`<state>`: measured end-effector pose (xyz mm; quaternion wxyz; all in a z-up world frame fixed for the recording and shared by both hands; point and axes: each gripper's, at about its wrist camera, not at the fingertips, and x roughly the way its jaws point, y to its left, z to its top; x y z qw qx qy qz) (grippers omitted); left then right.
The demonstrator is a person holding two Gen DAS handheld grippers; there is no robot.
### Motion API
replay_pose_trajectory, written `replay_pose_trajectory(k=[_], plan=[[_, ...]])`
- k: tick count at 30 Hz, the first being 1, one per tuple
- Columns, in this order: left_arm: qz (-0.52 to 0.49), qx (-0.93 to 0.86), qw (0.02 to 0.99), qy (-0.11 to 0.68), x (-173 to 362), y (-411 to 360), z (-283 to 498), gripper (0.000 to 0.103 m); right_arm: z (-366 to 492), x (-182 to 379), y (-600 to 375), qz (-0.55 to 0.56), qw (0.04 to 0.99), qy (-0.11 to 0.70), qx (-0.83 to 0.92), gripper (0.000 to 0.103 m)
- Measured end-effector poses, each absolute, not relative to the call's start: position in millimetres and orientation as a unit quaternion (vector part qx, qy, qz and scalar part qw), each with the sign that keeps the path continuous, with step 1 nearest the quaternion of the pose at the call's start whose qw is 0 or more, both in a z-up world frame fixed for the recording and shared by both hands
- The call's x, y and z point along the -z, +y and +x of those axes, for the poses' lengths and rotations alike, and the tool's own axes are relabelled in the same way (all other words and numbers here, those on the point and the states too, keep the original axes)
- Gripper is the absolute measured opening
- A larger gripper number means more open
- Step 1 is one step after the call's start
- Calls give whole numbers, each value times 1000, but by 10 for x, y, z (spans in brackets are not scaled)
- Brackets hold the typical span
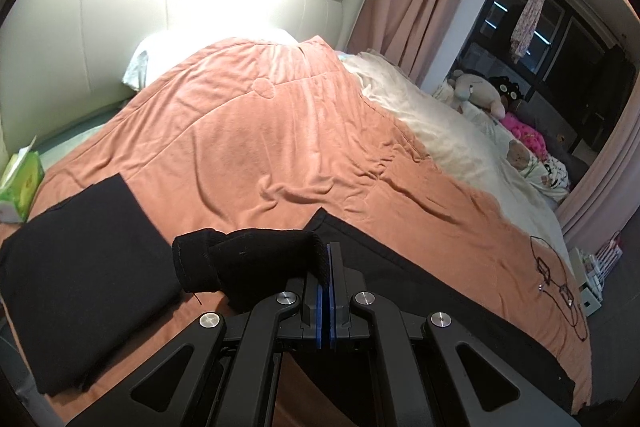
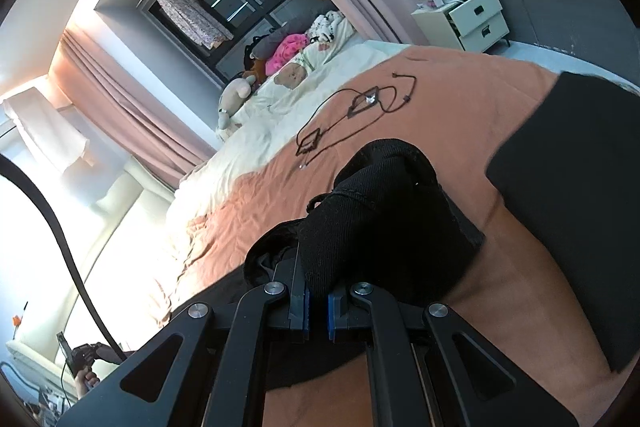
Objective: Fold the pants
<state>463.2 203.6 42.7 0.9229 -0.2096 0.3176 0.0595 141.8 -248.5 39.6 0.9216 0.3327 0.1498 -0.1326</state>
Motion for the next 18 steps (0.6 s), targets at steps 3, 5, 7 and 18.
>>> replay_pose_trajectory(k=[3, 5, 7, 18], plan=[[-204, -62, 921, 326, -387, 1957, 4912, 2, 1665, -434, -2501, 327, 920, 155, 148, 2], [-203, -62, 918, 333, -329, 1912, 5096, 2, 1845, -445, -2522, 334, 916, 159, 154, 2], [-196, -64, 917, 342, -242, 1858, 5279, 2, 2031, -429, -2564, 339, 912, 165, 161, 2], [-169, -81, 899, 395, 461, 1606, 6152, 2, 2983, -380, -2693, 334, 896, 209, 208, 2]])
